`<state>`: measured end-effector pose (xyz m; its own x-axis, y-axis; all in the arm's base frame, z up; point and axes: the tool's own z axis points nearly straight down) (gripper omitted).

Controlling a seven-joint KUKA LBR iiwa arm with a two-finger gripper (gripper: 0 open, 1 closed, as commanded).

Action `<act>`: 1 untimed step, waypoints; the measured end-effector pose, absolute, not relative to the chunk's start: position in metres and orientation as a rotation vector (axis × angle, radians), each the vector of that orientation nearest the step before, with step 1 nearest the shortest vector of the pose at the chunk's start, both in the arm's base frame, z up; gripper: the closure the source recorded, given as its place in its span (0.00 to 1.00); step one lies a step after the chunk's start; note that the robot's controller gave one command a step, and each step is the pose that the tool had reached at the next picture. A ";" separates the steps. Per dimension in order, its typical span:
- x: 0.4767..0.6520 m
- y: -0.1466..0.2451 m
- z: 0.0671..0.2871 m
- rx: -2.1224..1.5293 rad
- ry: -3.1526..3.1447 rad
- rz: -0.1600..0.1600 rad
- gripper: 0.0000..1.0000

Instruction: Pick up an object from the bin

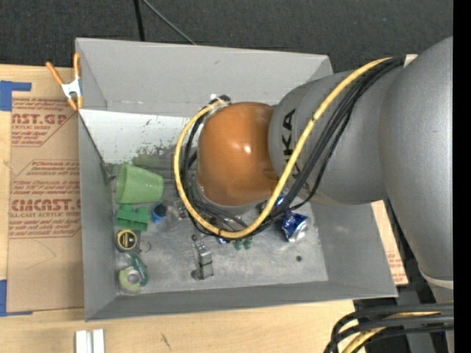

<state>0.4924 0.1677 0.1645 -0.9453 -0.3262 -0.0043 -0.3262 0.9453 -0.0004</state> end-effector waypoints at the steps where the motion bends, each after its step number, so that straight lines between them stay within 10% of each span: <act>1: 0.494 0.207 0.074 -0.245 3.137 0.001 0.00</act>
Offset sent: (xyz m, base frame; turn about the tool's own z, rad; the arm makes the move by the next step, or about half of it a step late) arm 0.0033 0.0373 -0.0876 0.1784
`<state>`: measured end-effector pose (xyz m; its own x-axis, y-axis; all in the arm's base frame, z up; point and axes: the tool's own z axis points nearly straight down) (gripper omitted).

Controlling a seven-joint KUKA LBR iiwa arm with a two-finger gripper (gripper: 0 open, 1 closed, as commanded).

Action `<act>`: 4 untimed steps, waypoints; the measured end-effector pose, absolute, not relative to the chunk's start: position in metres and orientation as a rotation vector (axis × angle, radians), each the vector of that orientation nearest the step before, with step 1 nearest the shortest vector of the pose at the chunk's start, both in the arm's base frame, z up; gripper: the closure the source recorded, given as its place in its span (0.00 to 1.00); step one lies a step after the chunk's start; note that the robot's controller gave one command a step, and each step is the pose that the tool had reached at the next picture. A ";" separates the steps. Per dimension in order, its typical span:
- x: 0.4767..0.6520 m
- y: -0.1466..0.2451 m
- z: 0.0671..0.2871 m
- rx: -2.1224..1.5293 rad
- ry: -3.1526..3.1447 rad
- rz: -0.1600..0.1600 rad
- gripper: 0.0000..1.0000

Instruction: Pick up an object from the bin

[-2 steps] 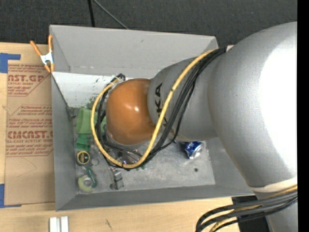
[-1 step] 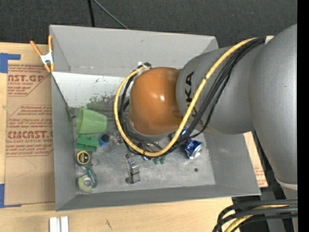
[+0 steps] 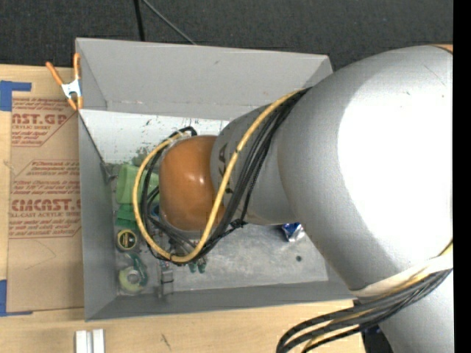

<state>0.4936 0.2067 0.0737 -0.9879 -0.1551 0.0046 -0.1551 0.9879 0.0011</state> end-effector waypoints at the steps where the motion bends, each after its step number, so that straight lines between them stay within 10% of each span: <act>1: 0.513 0.208 0.148 0.398 -3.125 -0.003 0.00; 2: 0.488 0.245 0.081 -0.163 -3.134 0.000 0.00; 3: 0.491 0.244 0.085 -0.165 -3.141 -0.003 1.00; 4: 0.511 0.248 0.211 -0.137 -3.147 -0.008 1.00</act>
Offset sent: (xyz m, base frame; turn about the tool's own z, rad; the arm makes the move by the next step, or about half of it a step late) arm 0.0172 0.0001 0.0710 -0.0964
